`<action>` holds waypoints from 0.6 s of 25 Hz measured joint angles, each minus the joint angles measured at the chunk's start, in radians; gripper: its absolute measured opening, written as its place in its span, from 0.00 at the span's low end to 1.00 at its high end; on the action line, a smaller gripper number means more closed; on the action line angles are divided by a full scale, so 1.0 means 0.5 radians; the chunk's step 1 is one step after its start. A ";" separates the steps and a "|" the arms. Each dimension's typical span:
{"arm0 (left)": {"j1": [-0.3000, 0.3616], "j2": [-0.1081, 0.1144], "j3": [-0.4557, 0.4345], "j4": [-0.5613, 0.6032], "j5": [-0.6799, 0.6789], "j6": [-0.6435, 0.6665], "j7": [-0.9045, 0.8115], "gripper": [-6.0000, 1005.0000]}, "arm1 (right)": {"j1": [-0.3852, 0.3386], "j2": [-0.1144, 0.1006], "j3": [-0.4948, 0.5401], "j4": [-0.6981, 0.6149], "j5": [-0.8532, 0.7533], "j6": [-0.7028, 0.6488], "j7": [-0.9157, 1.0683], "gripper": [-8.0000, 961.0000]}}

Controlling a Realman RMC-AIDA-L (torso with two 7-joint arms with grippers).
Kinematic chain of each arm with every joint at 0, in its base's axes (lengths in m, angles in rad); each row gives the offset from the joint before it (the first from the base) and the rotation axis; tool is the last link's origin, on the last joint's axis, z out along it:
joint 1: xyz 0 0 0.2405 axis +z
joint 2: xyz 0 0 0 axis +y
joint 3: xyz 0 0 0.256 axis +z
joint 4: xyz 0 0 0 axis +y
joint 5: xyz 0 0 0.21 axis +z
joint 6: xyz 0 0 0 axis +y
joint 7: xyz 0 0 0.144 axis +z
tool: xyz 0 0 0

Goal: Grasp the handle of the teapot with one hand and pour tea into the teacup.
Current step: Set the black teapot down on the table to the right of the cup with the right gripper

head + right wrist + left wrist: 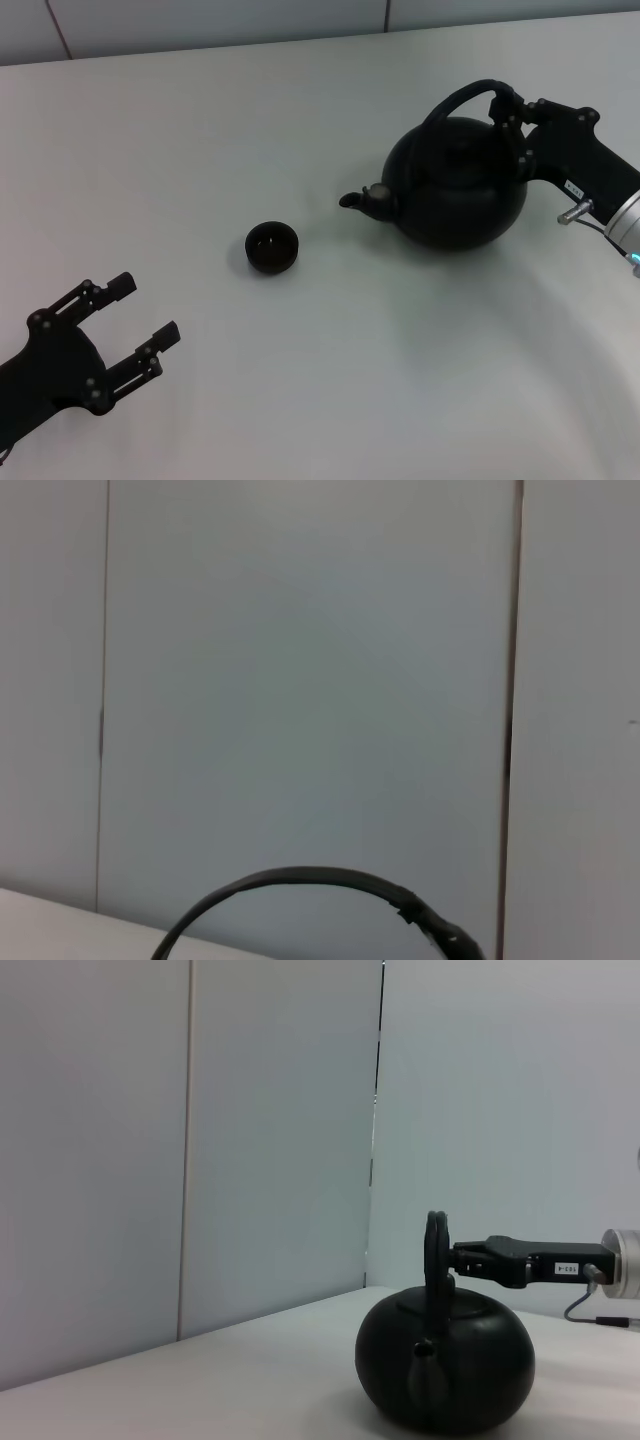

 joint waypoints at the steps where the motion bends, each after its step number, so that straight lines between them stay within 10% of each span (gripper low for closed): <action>1: 0.000 0.000 0.000 0.000 0.000 0.000 -0.001 0.73 | -0.001 0.000 0.000 0.005 0.000 0.005 -0.005 0.10; 15: 0.010 -0.007 0.000 -0.001 -0.004 -0.002 -0.003 0.73 | -0.029 0.000 0.046 0.061 0.003 -0.004 -0.015 0.11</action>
